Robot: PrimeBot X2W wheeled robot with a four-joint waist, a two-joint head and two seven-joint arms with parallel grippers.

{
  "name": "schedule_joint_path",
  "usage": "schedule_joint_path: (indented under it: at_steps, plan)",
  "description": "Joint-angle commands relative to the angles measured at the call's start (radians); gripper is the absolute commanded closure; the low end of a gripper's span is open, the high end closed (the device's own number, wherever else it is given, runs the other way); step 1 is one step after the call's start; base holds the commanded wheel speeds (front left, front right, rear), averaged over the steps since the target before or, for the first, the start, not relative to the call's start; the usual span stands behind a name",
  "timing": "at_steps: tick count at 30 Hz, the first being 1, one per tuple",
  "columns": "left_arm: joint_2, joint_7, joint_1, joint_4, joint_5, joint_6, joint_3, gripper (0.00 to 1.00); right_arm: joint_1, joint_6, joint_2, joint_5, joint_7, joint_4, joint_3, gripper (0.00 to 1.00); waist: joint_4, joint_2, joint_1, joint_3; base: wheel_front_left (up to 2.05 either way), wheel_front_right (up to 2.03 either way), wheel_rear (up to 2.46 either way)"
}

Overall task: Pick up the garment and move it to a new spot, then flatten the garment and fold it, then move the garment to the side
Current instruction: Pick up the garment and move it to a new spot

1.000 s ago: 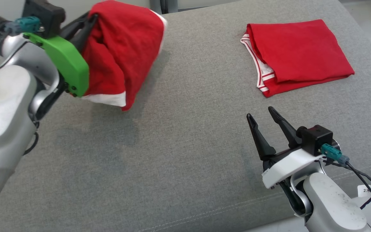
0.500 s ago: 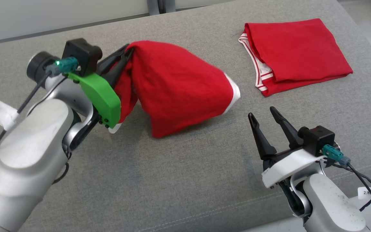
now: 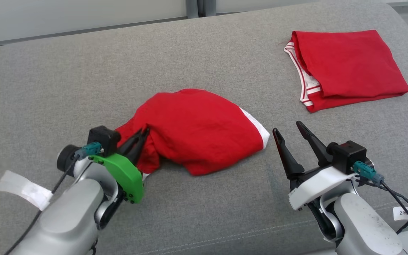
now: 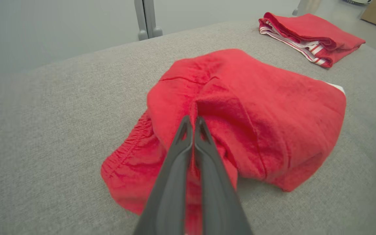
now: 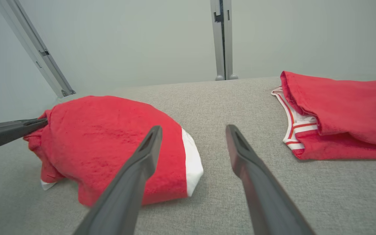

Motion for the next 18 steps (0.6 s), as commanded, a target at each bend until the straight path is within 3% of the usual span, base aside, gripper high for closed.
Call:
schedule_joint_path:
  at_steps: [1,6,7,8,13,18]
  plan:
    - [-0.023,-0.020,0.024,0.036,-0.001,-0.014,-0.009,1.00,0.008,0.000,-0.006,-0.002,-0.003,0.006,0.003,0.00,0.013,-0.0001,0.0000,-0.014,0.00,0.00,0.00]
    - [-0.072,-0.051,0.045,0.126,0.003,-0.030,-0.023,1.00,0.015,0.000,-0.013,0.005,-0.003,0.012,0.013,0.00,0.025,-0.0001,0.0000,-0.031,0.00,0.00,0.00]
    - [-0.080,-0.056,0.045,0.141,0.009,-0.030,-0.024,0.59,0.016,0.000,-0.014,0.007,-0.003,0.013,0.015,0.00,0.027,-0.0001,0.0000,-0.034,0.00,0.00,0.00]
    - [-0.089,-0.062,0.046,0.151,0.011,-0.030,-0.021,0.00,0.018,0.000,-0.015,0.009,-0.003,0.013,0.015,0.00,0.029,-0.0001,0.0000,-0.037,0.00,0.00,0.00]
    - [-0.103,-0.076,0.057,0.159,0.029,-0.021,0.006,0.00,0.026,0.000,-0.016,0.011,-0.003,0.013,0.013,0.00,0.037,-0.0001,0.0000,-0.052,0.00,0.00,0.00]
    - [-0.094,-0.078,0.092,0.053,0.081,0.012,0.096,0.00,0.041,0.000,-0.016,0.014,-0.003,0.009,0.006,0.00,0.046,-0.0001,0.0000,-0.062,0.00,0.00,0.00]
